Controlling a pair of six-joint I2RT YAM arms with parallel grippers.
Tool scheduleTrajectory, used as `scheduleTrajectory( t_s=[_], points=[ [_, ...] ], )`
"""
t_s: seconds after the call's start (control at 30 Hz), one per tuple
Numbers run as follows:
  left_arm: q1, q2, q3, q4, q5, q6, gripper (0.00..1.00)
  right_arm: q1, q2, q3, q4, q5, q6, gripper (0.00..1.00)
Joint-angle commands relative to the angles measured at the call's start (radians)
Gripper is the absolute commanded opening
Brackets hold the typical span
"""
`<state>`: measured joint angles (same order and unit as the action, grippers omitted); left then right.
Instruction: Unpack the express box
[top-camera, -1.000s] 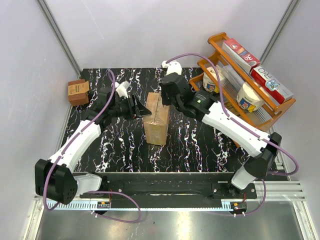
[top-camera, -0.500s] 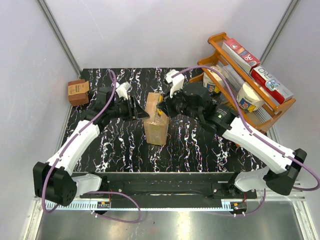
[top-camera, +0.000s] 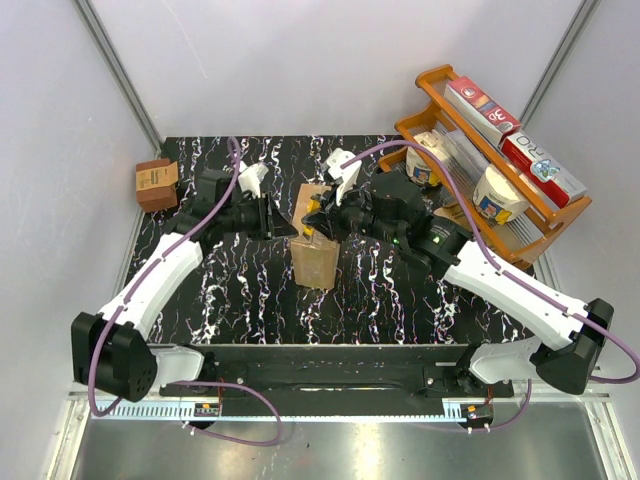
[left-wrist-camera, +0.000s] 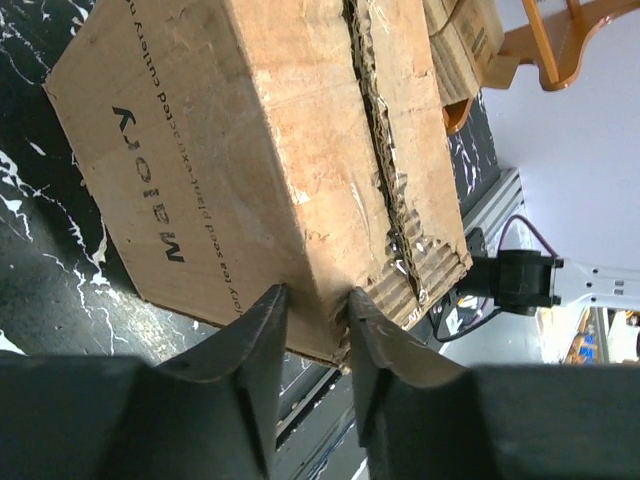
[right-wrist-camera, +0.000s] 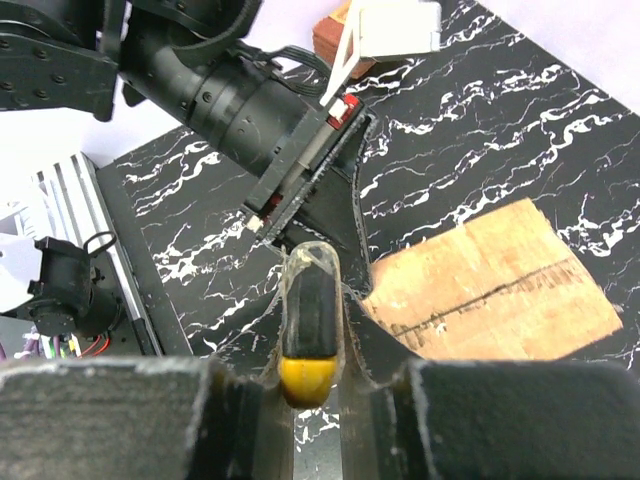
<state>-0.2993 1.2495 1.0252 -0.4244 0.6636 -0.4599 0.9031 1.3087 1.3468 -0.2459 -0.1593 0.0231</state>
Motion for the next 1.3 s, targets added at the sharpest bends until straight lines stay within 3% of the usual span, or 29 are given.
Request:
scheduleTrajectory(
  t_s=[0.0,0.3,0.6,0.7,0.97,1.1,1.27],
  points=[
    [-0.001,0.054,0.084,0.026,0.067,0.076,0.28,0.003,0.009,-0.008,0.1,0.003,-0.011,0.0],
    [-0.001,0.201,0.242,-0.109,0.14,0.309,0.29,0.002,0.044,-0.023,0.091,0.01,-0.087,0.0],
    [-0.001,0.166,0.219,-0.077,0.09,0.27,0.58,0.005,0.037,-0.083,0.195,0.061,-0.135,0.0],
    [-0.001,0.137,0.194,-0.027,0.042,0.234,0.63,0.005,0.006,-0.119,0.275,0.075,-0.135,0.0],
    [-0.001,0.082,0.095,0.107,0.033,0.124,0.62,0.002,-0.052,-0.195,0.335,0.029,-0.189,0.0],
    [-0.001,0.099,0.082,0.134,0.065,0.09,0.59,0.003,-0.106,-0.303,0.469,0.021,-0.192,0.0],
    [-0.001,0.096,0.084,0.15,0.057,0.072,0.59,0.003,-0.114,-0.321,0.471,0.015,-0.193,0.0]
  ],
)
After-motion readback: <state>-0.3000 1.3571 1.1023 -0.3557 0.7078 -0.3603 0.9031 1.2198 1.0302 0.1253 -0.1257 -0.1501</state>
